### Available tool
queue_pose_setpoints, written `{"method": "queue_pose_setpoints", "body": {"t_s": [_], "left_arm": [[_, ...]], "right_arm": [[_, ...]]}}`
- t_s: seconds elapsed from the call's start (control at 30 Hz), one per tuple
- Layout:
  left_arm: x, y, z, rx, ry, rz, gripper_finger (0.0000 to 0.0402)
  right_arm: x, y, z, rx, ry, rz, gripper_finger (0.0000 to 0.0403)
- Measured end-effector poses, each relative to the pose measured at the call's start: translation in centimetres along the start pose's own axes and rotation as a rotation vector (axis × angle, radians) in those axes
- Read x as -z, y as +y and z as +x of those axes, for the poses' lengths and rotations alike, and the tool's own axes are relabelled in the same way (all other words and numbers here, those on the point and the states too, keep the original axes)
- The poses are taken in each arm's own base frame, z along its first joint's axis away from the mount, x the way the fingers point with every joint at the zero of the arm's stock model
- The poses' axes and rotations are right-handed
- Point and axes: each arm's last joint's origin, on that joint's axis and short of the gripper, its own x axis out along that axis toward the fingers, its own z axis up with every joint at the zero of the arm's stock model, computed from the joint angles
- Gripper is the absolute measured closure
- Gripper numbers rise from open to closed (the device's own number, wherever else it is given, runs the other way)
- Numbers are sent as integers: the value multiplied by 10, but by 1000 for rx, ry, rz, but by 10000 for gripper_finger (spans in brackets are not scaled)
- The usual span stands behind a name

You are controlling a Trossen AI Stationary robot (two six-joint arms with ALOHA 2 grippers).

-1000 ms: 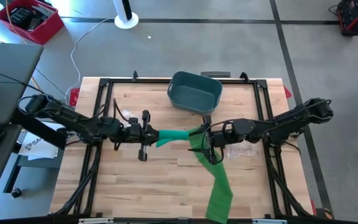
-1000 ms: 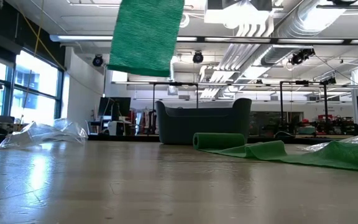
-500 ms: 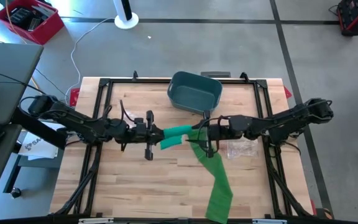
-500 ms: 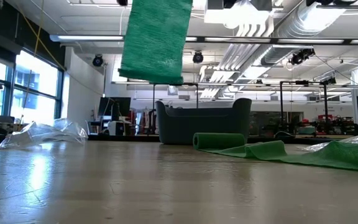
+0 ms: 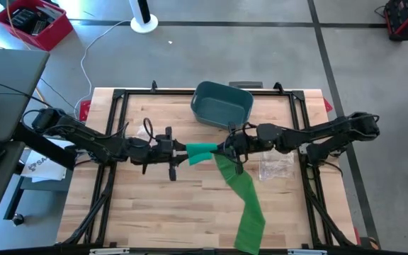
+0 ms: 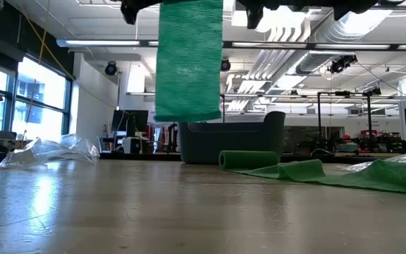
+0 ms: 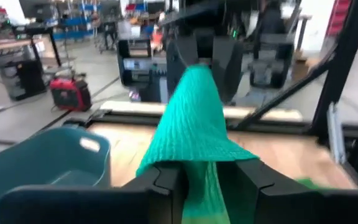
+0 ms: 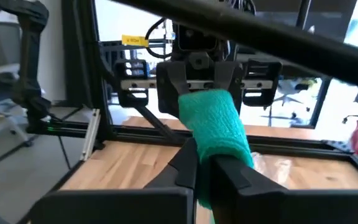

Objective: Roll bandage
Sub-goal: Roll the light green bandage

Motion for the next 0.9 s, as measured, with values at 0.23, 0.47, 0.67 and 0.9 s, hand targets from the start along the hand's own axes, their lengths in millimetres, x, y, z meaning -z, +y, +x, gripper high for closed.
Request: {"method": "queue_pose_setpoints", "body": {"t_s": [0.23,0.47,0.67,0.9], "left_arm": [[2,0,-10,-17,73,72,305],[3,-7,-17,-92,86,200,305],[-2,-18,-28,-69,51,236,305],[-8,-37,-34,-29,-43,294,302]], "right_arm": [[3,-16,-3,-131,34,116,397],[3,-21,-7,-380,44,143,400],[2,-19,-9,-505,30,112,401],[-3,-22,-10,-503,-18,92,402]]}}
